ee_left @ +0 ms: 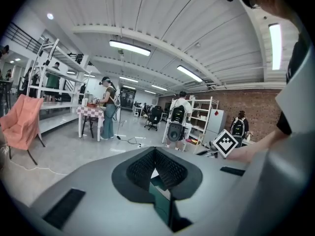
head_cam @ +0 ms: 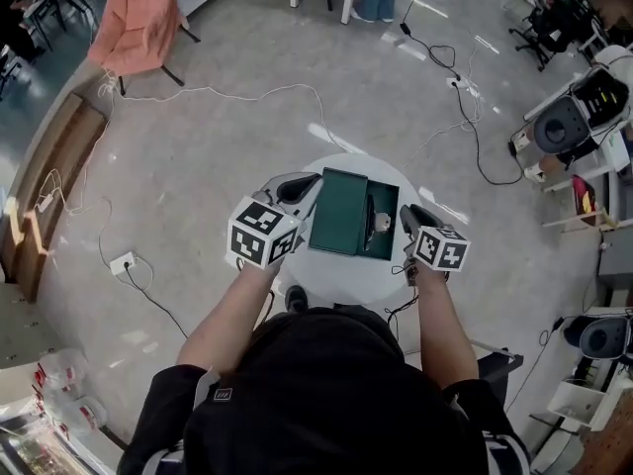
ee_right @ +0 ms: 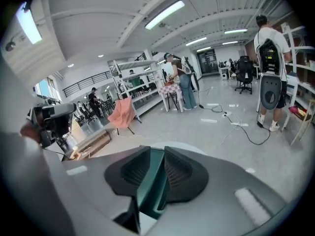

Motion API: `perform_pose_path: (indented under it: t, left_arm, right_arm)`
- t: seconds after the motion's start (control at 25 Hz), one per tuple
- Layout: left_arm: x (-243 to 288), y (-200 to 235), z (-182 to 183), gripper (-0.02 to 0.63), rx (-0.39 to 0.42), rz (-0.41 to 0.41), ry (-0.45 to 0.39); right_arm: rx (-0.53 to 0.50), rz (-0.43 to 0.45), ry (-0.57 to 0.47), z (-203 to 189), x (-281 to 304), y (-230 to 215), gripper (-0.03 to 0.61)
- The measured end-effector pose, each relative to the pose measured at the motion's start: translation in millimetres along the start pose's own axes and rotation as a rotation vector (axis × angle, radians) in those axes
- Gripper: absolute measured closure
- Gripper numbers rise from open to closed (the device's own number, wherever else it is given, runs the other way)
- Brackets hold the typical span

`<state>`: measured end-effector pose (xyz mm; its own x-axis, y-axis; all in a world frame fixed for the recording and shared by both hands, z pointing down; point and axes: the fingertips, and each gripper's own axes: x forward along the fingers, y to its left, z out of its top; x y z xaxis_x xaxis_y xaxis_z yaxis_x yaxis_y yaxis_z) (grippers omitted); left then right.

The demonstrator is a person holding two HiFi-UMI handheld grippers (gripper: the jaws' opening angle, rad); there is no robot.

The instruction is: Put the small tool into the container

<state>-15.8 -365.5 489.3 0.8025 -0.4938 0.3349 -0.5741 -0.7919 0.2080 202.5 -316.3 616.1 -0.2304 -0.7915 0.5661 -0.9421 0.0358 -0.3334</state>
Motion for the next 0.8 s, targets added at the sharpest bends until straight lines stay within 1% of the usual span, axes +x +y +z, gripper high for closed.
perform_pose_path:
  t: [0.12,0.28,0.4,0.6,0.8]
  left_arm:
    - [1.7,-9.1,28.8,0.607,0.063,-0.05,-0.035]
    - [2.4,-26.3,66.8,0.607,0.131,-0.119,-0.088]
    - [0.5,-33.7,91.7,0.607,0.173,-0.137,-0.113]
    - [-3.6,-35.5,117.6,0.607,0.186,-0.13,-0.118]
    - [-28.4,-29.1,141.2,0.607,0.212,-0.028,-0.173]
  right_arm:
    - [-0.036,0.017,-0.1,38.0,-22.3,22.0,0.486]
    - [-0.073,0.023,-0.207,80.2,-58.9,42.3,0.499]
    - [-0.1,0.019,-0.288,110.1,-86.7,50.8,0.518]
    - [-0.178,0.032,-0.395,152.4,-124.8,75.3,0.528]
    - [-0.252,0.142,-0.49,179.6,-161.4,115.0,0.528]
